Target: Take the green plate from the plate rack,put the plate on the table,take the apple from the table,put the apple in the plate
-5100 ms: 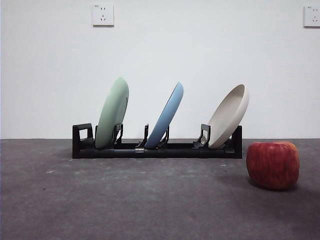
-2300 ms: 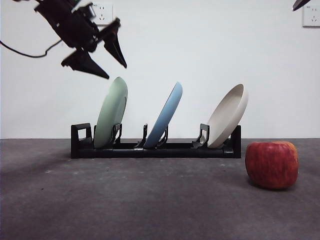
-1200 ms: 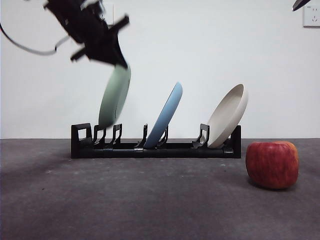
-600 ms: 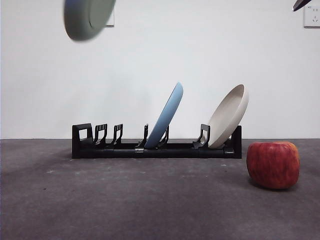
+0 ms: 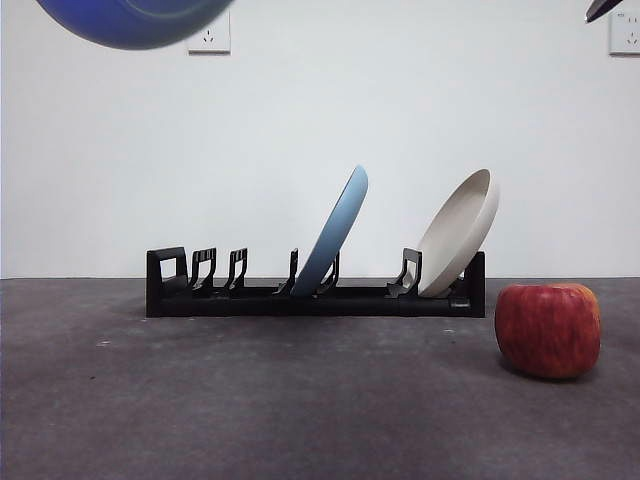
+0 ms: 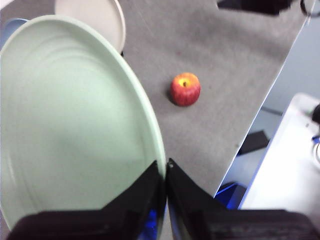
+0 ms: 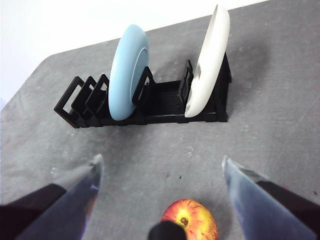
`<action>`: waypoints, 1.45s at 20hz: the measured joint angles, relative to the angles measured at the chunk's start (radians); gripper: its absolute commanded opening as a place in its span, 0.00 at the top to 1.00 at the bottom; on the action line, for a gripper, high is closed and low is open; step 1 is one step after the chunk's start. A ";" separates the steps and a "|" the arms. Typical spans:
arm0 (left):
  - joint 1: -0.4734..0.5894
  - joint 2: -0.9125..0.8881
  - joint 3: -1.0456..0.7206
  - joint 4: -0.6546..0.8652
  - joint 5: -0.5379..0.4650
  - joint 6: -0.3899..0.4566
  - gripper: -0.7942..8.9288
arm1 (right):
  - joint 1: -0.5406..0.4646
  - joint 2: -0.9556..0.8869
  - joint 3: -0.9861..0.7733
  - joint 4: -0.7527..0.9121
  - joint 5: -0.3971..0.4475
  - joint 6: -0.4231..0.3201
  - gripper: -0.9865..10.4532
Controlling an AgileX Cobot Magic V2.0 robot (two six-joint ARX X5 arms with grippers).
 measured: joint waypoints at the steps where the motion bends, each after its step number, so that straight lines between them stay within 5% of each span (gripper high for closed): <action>1: -0.047 0.000 -0.039 0.013 -0.055 -0.019 0.93 | 0.000 0.000 0.000 0.000 0.000 0.000 0.56; 5: -0.179 0.015 -0.261 0.130 -0.242 -0.107 0.93 | 0.000 0.000 0.000 0.000 0.000 0.000 0.56; 10: -0.228 0.132 -0.472 0.352 -0.277 -0.130 0.93 | 0.000 0.000 0.000 0.000 0.000 0.000 0.56; 14: -0.229 0.328 -0.475 0.403 -0.362 -0.084 0.93 | 0.000 0.000 0.000 0.000 0.000 0.000 0.56; 22: -0.245 0.564 -0.475 0.567 -0.368 -0.027 0.92 | 0.000 0.000 0.000 0.000 0.000 0.000 0.56; 24: -0.243 0.577 -0.475 0.578 -0.294 -0.024 0.81 | 0.000 0.000 0.000 0.000 0.000 0.000 0.56; 26: -0.245 0.580 -0.475 0.578 -0.187 -0.025 0.57 | 0.000 0.000 0.000 0.000 -0.003 0.000 0.56; 29: -0.254 0.585 -0.475 0.577 -0.169 -0.051 0.55 | 0.003 0.000 0.000 -0.004 -0.003 -0.013 0.51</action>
